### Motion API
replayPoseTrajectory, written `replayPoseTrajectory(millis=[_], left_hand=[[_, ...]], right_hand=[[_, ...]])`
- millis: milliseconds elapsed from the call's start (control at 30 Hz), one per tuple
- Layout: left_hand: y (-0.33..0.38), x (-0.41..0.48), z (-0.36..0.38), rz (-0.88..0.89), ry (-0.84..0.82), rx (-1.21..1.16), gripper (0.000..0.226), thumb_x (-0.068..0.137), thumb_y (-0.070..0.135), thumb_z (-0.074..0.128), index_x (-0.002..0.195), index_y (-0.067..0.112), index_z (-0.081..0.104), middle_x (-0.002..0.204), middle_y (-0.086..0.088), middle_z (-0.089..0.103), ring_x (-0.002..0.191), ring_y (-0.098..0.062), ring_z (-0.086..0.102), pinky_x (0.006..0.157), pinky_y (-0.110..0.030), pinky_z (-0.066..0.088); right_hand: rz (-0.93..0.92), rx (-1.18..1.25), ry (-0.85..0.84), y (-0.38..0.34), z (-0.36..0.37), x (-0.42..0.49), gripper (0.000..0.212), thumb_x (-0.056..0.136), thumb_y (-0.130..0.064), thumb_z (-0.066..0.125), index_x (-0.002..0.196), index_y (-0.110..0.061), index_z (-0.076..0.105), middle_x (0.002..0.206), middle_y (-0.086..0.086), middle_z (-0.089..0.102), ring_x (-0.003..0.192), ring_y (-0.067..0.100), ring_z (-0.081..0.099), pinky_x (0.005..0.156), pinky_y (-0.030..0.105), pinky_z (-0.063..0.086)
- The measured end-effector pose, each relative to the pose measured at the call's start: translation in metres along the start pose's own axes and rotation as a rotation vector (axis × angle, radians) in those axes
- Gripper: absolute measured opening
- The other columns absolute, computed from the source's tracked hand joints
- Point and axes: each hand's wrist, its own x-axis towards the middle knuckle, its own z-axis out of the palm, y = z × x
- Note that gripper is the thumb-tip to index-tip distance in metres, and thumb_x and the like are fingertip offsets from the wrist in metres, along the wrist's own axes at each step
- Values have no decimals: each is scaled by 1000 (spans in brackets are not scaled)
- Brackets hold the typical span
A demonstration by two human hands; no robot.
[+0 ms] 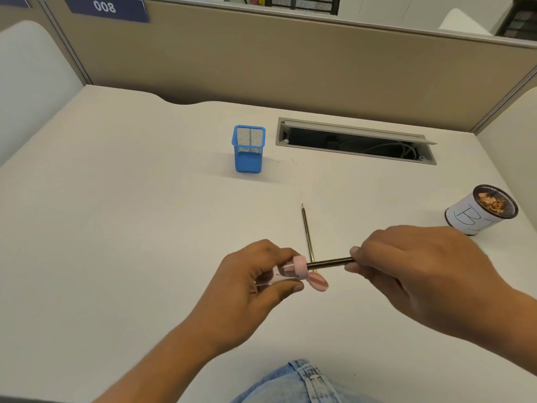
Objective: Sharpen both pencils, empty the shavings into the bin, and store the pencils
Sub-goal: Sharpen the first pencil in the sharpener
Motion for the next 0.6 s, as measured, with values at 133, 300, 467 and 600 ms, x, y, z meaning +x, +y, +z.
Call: replayPoseTrajectory(millis=[133,300,467,600], left_hand=[[-1,-4,11,106,10,111,27,88,16,69,109,34,66,97,18,62,86,-3,58,71,-11,43],[-4,-4,13,199,12,233,34,87,10,71,111,32,61,102,17,62,91,-7,58,79,-22,49],[-4,3,1,68,-47,164,25,88,20,70,109,32,68,96,21,59,86,-3,56,73,-8,38],[1,2,0,16,-14,61,22,85,31,69,107,31,69,83,21,55,73,-5,51,65,-6,37]], right_hand=[[513,449,-328,-1,-2,8,23,88,-49,61,75,-31,57,62,-16,64,54,10,51,46,24,37],[801,929,-564,2,1,15,30,84,-32,75,61,-18,61,52,-3,59,44,11,40,43,19,32],[566,493,-404,-4,0,9,26,78,-57,68,77,-33,58,68,-20,65,54,7,53,49,20,40],[91,52,-25,2,-5,9,18,89,-42,60,90,-26,66,70,-16,64,60,17,62,47,33,48]])
